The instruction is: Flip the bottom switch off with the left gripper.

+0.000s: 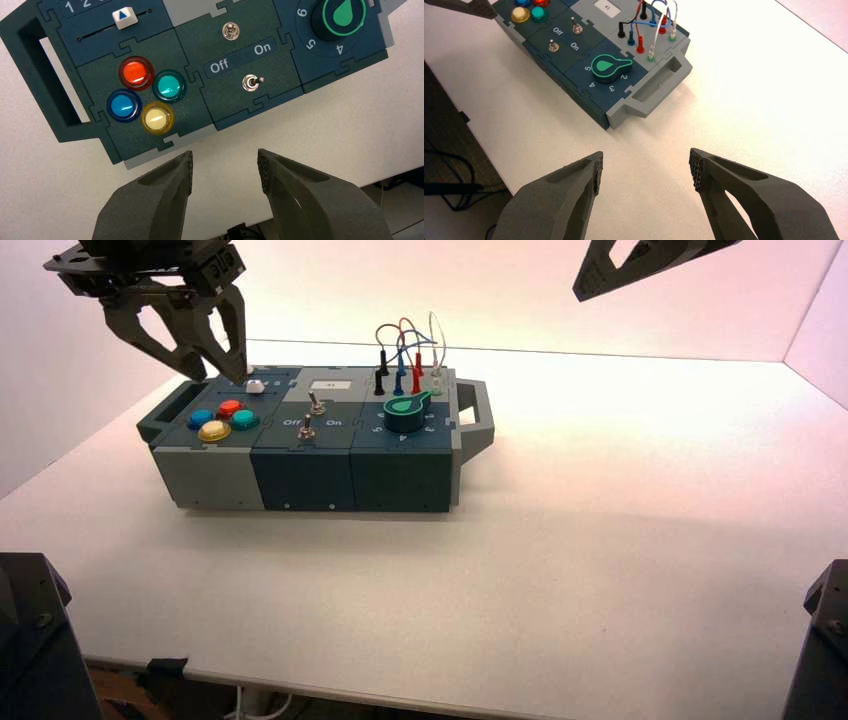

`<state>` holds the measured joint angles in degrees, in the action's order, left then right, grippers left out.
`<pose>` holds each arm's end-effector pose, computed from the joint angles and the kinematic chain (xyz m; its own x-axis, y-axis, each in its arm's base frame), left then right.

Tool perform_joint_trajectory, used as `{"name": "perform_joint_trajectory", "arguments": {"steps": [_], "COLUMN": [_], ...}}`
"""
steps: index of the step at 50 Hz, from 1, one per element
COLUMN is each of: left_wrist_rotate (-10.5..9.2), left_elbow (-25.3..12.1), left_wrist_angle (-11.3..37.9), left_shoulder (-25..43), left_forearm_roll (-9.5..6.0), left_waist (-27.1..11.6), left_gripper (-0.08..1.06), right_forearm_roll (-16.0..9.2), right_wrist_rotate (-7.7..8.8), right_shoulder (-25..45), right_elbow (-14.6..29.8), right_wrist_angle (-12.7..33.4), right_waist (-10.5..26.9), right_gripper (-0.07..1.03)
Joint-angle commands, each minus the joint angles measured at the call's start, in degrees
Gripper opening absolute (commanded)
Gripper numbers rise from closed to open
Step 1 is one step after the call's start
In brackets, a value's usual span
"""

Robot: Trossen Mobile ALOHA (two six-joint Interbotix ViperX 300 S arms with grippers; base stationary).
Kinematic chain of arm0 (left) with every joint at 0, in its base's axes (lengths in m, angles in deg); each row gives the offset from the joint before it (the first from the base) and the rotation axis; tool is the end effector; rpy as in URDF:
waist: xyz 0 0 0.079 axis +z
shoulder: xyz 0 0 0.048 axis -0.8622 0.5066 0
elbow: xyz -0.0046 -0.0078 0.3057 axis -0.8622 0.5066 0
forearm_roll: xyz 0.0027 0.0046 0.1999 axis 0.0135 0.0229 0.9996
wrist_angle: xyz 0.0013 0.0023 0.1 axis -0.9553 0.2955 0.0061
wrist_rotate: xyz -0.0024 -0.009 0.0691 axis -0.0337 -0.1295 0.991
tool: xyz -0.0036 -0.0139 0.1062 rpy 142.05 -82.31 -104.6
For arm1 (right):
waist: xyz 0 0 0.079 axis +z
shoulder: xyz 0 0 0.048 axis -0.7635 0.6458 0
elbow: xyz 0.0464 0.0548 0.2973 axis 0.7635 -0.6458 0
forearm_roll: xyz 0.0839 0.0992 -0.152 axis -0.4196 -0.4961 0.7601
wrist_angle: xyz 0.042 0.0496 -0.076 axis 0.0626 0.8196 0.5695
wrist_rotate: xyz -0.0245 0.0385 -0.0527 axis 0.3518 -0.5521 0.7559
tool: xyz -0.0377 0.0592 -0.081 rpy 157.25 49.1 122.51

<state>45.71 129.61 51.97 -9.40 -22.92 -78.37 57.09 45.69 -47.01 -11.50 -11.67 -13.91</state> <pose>0.2248 -0.0978 0.1003 0.2204 -0.1956 -0.9556 0.4009 0.9113 -0.0941 0.1916 0.1472 0.1791 0.5211 0.4262 -0.7394 -0.6531 0.7569 -0.0240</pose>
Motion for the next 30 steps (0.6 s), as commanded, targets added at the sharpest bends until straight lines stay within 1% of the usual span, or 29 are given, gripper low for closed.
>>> {"name": "perform_joint_trajectory", "arguments": {"steps": [1, 19, 30], "left_wrist_rotate": [0.18, 0.09, -0.44], "left_elbow": [-0.8, -0.7, -0.7], "left_wrist_angle": [-0.2, -0.4, -0.9], "left_shoulder": [-0.4, -0.7, 0.0], "left_forearm_roll": [-0.35, -0.62, -0.62], "left_waist": [0.2, 0.1, 0.2], "left_gripper": [0.68, 0.68, 0.68], "right_forearm_roll": [0.0, 0.0, -0.1], "right_wrist_rotate": [-0.09, -0.26, -1.14], "right_shoulder": [0.3, 0.3, 1.1], "right_elbow": [0.8, 0.8, 1.0], "right_wrist_angle": [-0.3, -0.2, -0.3], "right_waist": [0.1, 0.0, -0.3], "right_gripper": [0.89, 0.89, 0.87]}}
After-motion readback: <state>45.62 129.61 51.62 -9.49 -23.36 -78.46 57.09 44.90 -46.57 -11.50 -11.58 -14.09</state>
